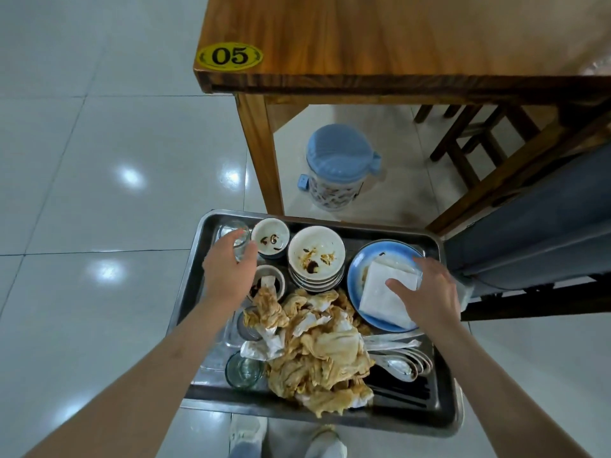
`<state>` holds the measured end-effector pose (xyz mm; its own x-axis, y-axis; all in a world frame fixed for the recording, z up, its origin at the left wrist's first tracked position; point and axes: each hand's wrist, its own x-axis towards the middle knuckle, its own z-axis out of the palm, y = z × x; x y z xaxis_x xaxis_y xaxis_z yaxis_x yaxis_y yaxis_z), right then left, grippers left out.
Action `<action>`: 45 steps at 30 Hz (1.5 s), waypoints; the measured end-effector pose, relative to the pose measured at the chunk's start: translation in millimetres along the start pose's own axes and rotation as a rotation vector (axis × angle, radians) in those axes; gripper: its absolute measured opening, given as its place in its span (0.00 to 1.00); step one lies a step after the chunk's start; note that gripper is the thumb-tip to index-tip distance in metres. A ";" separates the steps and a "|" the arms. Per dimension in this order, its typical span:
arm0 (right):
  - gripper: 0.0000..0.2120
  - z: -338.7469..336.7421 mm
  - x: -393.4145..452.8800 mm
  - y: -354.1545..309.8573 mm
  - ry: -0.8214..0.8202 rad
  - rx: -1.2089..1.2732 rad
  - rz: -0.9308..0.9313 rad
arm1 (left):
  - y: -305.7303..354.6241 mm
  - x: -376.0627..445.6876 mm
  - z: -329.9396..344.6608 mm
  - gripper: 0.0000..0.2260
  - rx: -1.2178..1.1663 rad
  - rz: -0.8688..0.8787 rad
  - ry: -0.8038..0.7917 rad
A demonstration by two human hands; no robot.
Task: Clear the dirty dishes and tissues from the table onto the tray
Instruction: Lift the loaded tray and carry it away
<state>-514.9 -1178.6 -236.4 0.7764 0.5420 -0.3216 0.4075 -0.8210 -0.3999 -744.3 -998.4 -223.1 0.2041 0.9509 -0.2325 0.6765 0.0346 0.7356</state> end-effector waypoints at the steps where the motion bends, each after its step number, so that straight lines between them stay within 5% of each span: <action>1: 0.31 -0.4 0.2 2.3 0.019 0.003 0.000 | -3.8 1.6 -0.2 0.18 -0.022 -0.036 0.014; 6: 0.31 -2.0 5.1 15.9 0.134 0.076 0.046 | -26.4 11.7 -7.2 0.09 -0.134 -0.166 0.127; 11: 0.33 1.7 14.5 30.4 0.080 0.059 0.100 | -48.2 23.0 -17.7 0.17 -0.143 -0.314 0.259; 31: 0.33 18.9 8.9 40.2 0.040 0.073 0.150 | -73.2 24.0 -14.4 0.14 -0.046 -0.211 0.234; 36: 0.31 18.4 9.0 41.7 0.027 0.086 0.152 | -74.5 23.3 -10.2 0.02 -0.050 -0.176 0.223; 45: 0.29 18.7 7.1 42.9 0.035 0.154 0.139 | -78.0 26.2 -10.1 0.02 0.047 -0.104 0.211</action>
<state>-500.9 -1206.6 -271.8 0.8375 0.4162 -0.3540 0.2189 -0.8492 -0.4806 -798.9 -973.1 -280.1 -0.0180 0.9863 -0.1638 0.7191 0.1266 0.6833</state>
